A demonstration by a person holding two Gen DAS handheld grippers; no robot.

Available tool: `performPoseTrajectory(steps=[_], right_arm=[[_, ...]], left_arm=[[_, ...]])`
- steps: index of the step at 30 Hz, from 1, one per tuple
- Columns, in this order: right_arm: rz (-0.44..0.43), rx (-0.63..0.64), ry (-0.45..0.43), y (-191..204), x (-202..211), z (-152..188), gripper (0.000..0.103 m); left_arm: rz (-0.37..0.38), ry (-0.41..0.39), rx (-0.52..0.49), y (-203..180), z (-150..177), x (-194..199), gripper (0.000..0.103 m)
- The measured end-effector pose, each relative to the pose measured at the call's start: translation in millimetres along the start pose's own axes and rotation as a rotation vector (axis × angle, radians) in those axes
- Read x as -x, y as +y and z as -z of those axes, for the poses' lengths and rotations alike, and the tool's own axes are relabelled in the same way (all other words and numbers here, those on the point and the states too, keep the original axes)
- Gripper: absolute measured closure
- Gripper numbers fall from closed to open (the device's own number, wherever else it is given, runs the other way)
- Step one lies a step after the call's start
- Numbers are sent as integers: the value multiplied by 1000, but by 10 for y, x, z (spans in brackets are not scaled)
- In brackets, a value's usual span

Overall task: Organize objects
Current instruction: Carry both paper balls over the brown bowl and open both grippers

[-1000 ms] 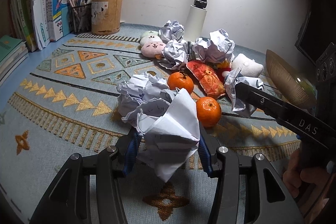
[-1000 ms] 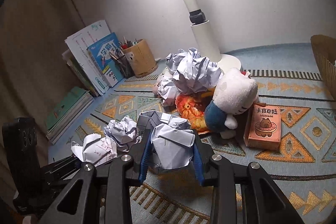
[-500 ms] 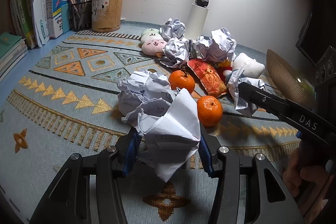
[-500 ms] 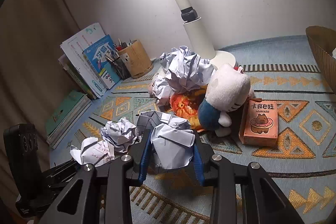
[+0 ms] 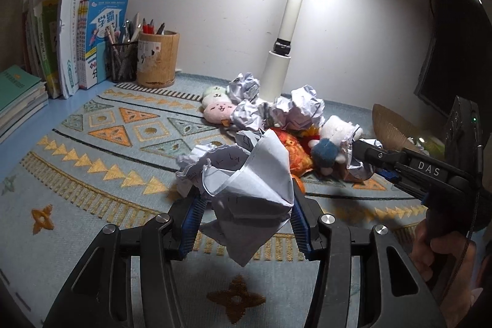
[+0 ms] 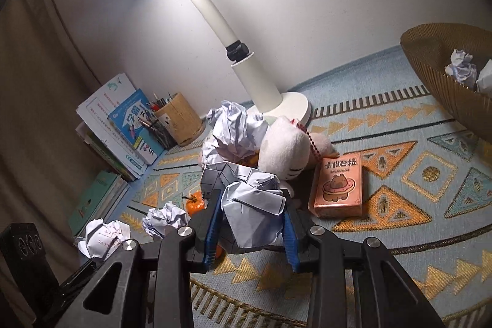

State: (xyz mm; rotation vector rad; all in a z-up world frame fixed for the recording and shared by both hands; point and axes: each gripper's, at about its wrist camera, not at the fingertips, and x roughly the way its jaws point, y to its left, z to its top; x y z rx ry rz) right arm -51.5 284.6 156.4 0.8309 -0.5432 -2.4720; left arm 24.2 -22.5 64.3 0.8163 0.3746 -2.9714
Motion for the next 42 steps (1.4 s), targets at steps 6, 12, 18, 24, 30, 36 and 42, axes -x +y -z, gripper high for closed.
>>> performPoseTrajectory(steps=[6, 12, 18, 24, 30, 36, 42], right_arm=[[-66, 6, -128, 93, 565, -653, 69], [43, 145, -327, 209, 1298, -1549, 69], [238, 187, -360, -183, 1472, -2026, 69], [375, 89, -257, -1032, 1118, -2059, 69], [390, -43, -226, -1548, 1016, -1993, 69], [379, -49, -192, -1629, 911, -1965, 69], [378, -38, -160, -1597, 823, -1964, 69]], left_arm=[[70, -83, -70, -440, -513, -76, 55], [198, -228, -206, -1375, -1265, -183, 55], [313, -150, -297, -2371, -1502, -778, 55], [339, 22, -282, -2973, -1213, -1606, 55], [301, 132, -360, -3131, -930, -1979, 55], [284, 130, -378, -3112, -880, -2004, 55], [287, 137, -368, -3137, -869, -1959, 55]])
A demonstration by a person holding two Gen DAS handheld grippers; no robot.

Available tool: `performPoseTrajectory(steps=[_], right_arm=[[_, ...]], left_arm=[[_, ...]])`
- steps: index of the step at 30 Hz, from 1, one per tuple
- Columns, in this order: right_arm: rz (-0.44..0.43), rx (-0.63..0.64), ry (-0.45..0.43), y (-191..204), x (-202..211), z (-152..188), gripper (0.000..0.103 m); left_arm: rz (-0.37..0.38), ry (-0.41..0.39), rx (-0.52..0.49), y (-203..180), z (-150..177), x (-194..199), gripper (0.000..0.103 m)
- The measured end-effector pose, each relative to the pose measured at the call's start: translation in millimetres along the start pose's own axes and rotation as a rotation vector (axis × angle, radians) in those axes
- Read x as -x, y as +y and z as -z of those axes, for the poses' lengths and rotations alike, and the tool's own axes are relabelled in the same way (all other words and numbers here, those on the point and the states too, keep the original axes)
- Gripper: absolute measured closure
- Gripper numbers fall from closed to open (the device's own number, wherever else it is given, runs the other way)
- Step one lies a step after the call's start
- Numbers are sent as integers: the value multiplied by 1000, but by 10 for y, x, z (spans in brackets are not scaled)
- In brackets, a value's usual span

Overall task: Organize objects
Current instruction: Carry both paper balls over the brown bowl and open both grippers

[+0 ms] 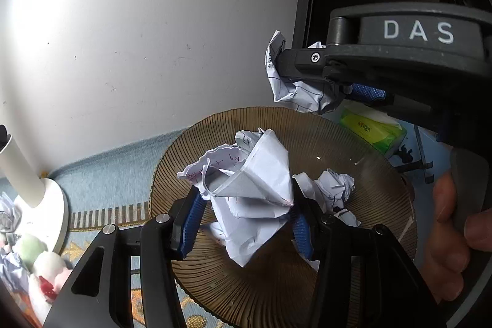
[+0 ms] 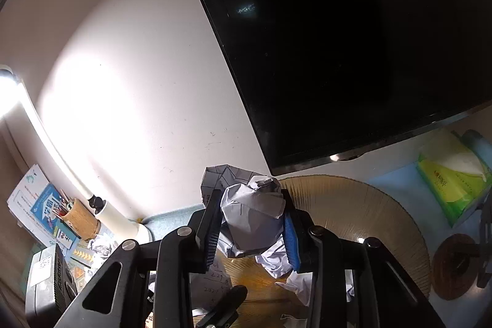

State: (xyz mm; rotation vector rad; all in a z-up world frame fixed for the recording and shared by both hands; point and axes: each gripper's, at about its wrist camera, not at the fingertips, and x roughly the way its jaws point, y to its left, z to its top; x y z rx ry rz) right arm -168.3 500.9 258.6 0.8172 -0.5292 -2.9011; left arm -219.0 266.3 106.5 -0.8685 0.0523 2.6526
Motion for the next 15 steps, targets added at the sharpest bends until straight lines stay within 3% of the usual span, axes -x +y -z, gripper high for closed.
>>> performPoseTrajectory(steps=[14, 15], right_arm=[[12, -14, 31, 35, -93, 2, 68], [18, -29, 49, 18, -125, 4, 49]], left_arm=[[1, 1, 0, 50, -33, -2, 54], [1, 4, 1, 50, -37, -12, 50]])
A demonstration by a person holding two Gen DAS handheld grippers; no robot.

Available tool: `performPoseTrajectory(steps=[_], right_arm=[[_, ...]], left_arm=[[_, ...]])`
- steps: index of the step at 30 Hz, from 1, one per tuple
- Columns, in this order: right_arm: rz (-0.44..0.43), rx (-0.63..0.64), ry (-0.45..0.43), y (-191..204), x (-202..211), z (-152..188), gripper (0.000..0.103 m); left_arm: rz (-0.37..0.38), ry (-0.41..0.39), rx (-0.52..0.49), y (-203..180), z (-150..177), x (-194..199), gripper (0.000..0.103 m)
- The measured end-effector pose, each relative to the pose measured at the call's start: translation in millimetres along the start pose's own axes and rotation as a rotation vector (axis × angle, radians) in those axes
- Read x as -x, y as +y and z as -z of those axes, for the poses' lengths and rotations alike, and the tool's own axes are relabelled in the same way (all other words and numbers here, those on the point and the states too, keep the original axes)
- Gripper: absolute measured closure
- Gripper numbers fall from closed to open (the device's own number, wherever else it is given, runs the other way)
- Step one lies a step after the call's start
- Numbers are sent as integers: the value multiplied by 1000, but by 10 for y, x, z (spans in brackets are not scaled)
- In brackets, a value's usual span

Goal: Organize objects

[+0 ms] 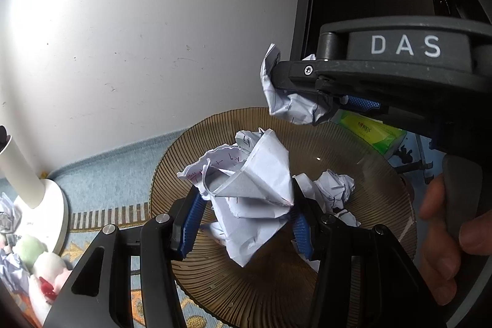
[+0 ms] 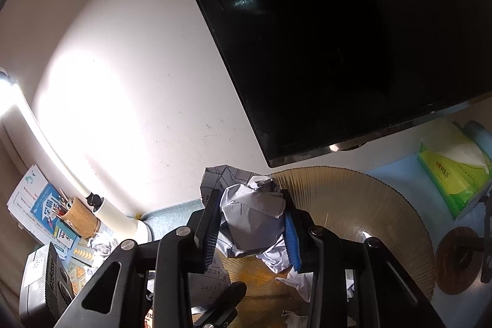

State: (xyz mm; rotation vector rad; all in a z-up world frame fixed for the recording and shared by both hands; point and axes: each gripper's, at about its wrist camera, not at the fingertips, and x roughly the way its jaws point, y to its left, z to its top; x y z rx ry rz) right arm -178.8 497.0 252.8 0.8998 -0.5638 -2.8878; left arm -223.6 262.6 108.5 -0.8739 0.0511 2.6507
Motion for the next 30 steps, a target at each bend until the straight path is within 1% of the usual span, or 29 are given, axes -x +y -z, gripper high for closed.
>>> performPoseTrajectory(steps=[1, 2, 3, 4, 5, 6, 8, 10, 12, 14, 15, 16, 17, 20, 22, 24, 25, 26, 27, 29, 30], right_arm=[[10, -14, 17, -15, -36, 4, 11], [14, -15, 39, -22, -77, 11, 0], [29, -3, 47, -22, -105, 14, 0], [54, 9, 49, -22, -120, 11, 0], [74, 13, 43, -22, -122, 2, 0], [79, 11, 33, -23, -116, -9, 0], [61, -2, 17, -19, -110, -30, 0], [43, -9, 17, 7, -126, -46, 0], [50, 2, 13, 63, -135, -64, 0], [58, 18, 6, 145, -128, -88, 0], [56, 26, 1, 160, -58, -79, 0], [52, 36, -6, 109, 127, -29, 0], [48, 47, -15, 164, 168, -40, 0], [37, 97, -45, 314, 406, -41, 0], [35, 146, -74, 513, 603, -11, 0], [46, 208, -113, 736, 805, 19, 0], [56, 241, -132, 938, 810, 56, 0], [68, 274, -150, 1088, 871, 87, 0], [76, 305, -161, 1215, 923, 103, 0], [65, 356, -176, 1432, 1012, 225, 0], [39, 378, -173, 1509, 1058, 366, 0]], left_arm=[[5, 8, 2, 5, 5, -14, 39], [-3, 30, 12, 17, 9, -41, 21], [-36, 42, 36, 57, 8, -52, 15], [-35, 36, 56, 101, 10, -44, 5], [-41, 39, 67, 132, 14, -40, 1], [-52, 46, 73, 155, 13, -40, 1], [-47, 56, 82, 174, 10, -36, 1], [-57, 44, 87, 171, 19, 0, 1], [-60, 36, 76, 110, 13, 21, 1], [-61, 30, 69, 257, -5, 200, 1], [-65, 21, 65, 248, -17, 248, 1], [-71, 12, 59, 240, -32, 302, 1], [-77, 2, 54, 309, -63, 380, 1], [-89, -30, 42, 309, -139, 586, 1], [-87, -48, 44, 407, -213, 800, 1], [-85, -76, 73, 571, -263, 979, 1], [-92, -89, 83, 646, -245, 1099, 1], [-113, -91, 82, 739, -208, 1256, 0], [-150, -81, 71, 838, -160, 1406, 0], [-253, -54, 46, 1072, -35, 1691, 0], [-306, -47, 48, 1229, 34, 1836, 0]])
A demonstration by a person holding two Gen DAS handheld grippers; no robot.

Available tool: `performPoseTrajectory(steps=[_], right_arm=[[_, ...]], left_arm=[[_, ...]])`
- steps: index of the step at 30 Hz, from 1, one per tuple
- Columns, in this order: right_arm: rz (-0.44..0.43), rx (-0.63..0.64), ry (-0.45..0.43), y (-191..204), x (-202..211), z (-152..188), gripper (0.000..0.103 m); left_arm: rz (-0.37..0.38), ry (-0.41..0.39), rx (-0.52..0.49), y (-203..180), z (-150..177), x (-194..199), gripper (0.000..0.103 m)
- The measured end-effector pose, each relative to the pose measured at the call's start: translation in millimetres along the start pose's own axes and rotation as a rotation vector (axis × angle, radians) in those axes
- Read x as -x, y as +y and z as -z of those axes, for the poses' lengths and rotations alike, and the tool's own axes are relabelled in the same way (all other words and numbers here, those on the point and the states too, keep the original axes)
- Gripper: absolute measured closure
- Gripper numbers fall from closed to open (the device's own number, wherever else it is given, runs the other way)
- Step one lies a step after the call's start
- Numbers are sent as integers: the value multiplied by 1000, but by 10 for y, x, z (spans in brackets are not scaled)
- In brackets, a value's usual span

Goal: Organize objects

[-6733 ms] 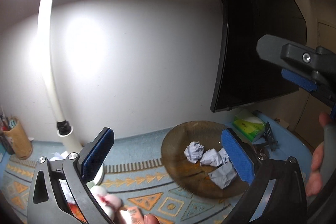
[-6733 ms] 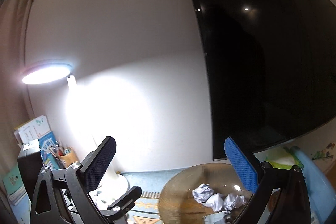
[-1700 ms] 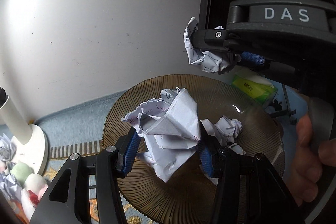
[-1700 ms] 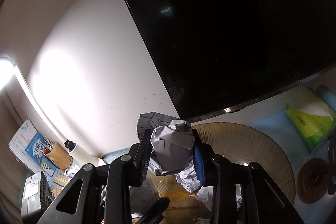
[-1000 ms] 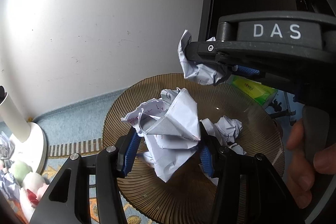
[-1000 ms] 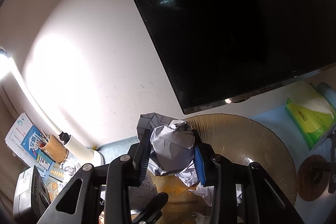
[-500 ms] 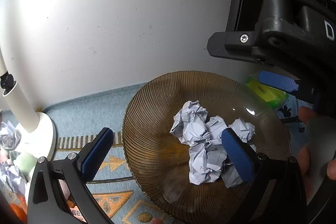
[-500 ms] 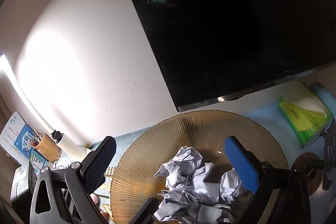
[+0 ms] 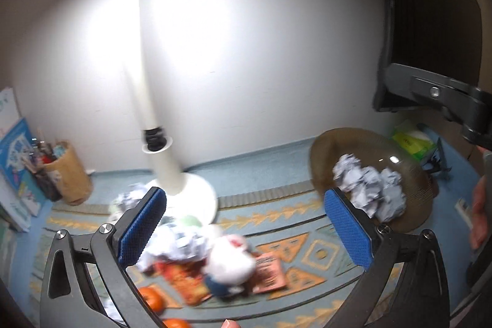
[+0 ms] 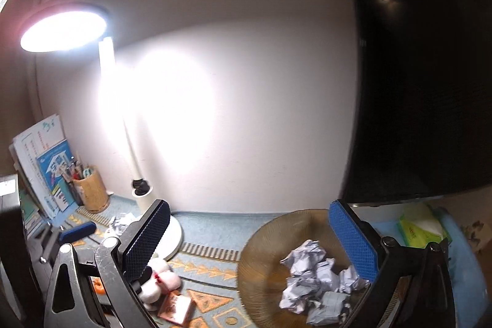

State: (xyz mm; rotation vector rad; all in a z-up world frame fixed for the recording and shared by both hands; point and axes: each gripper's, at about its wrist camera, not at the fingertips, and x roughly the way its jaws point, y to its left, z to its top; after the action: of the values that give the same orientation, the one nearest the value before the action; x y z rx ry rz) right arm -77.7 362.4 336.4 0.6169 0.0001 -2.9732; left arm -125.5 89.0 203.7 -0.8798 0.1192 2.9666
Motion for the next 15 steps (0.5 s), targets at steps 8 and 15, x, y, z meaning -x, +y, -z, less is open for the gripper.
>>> performPoseTrajectory(steps=[8, 15], right_arm=[[-105, 79, 291, 799, -577, 917, 0], [-63, 222, 509, 1087, -1056, 1788, 0]], left_arm=[[-183, 122, 172, 1365, 890, 220, 0], [-137, 304, 165, 1455, 1690, -152, 0]])
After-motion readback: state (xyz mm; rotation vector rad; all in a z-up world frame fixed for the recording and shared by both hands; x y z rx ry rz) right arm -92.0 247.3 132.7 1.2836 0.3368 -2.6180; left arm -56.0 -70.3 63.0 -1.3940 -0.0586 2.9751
